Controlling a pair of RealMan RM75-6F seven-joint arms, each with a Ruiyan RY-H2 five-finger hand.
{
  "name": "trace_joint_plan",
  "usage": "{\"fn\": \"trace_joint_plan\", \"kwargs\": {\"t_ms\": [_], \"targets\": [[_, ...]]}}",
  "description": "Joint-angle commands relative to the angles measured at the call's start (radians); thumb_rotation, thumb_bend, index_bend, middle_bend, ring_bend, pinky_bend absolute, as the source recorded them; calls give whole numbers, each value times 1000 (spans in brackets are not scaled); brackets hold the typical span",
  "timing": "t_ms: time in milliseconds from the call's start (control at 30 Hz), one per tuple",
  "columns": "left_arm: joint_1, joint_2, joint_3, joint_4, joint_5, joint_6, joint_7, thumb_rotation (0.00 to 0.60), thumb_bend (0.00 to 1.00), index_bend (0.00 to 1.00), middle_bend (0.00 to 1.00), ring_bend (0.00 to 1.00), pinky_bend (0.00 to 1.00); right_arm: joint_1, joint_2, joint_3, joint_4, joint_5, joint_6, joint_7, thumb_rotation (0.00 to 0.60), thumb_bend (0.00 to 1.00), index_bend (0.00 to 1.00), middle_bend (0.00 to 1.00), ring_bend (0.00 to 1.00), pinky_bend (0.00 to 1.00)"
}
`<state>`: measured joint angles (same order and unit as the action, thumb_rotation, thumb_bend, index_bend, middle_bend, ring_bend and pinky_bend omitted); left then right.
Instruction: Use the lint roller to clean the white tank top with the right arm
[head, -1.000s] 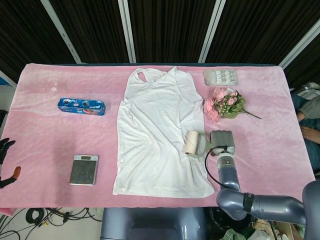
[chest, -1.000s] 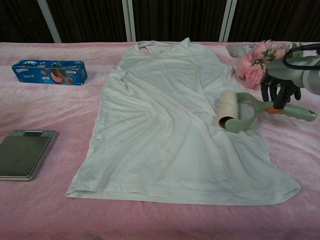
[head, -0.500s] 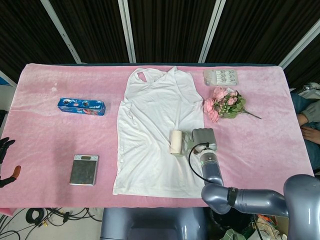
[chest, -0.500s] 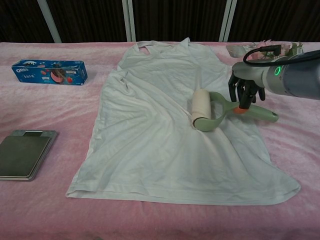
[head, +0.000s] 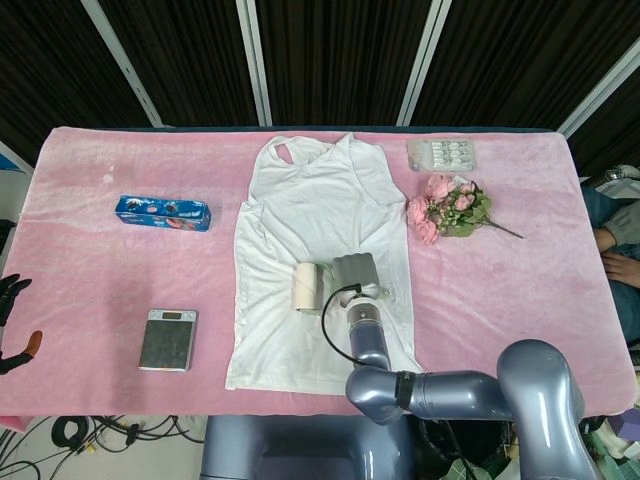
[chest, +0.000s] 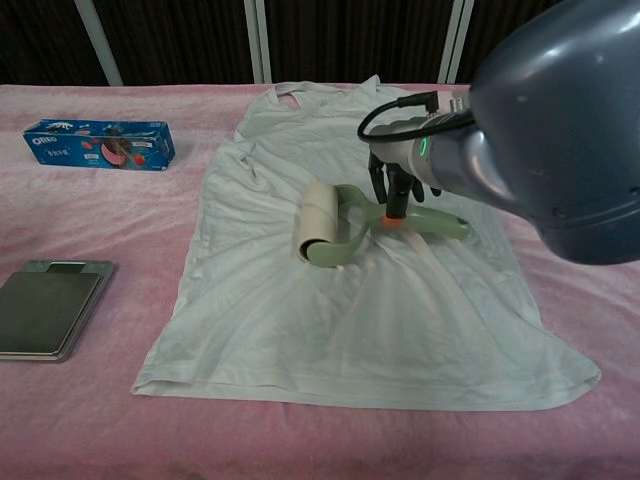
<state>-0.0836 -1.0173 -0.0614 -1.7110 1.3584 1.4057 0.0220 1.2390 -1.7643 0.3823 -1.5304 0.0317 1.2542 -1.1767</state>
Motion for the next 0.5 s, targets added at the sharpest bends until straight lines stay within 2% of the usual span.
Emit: {"fn": "trace_joint_plan", "kwargs": {"t_ms": [33,300,500], "targets": [[0,0,0,2,1,1,-1,600,382,139,85,37,52,22,-22,14,25,4,18,-22,600,574,682,528,547,516],[0,1,1,1,2,1,-2,600,382,139,85,37,52,19,-27,15,32,21,40,-55,600,574,686,528,546,516],[1,0,1,1,0,2,3,600,382,139,85,37,51,-8,8,1,-20,8,60,-61,600,574,687,528,547,516]]}}
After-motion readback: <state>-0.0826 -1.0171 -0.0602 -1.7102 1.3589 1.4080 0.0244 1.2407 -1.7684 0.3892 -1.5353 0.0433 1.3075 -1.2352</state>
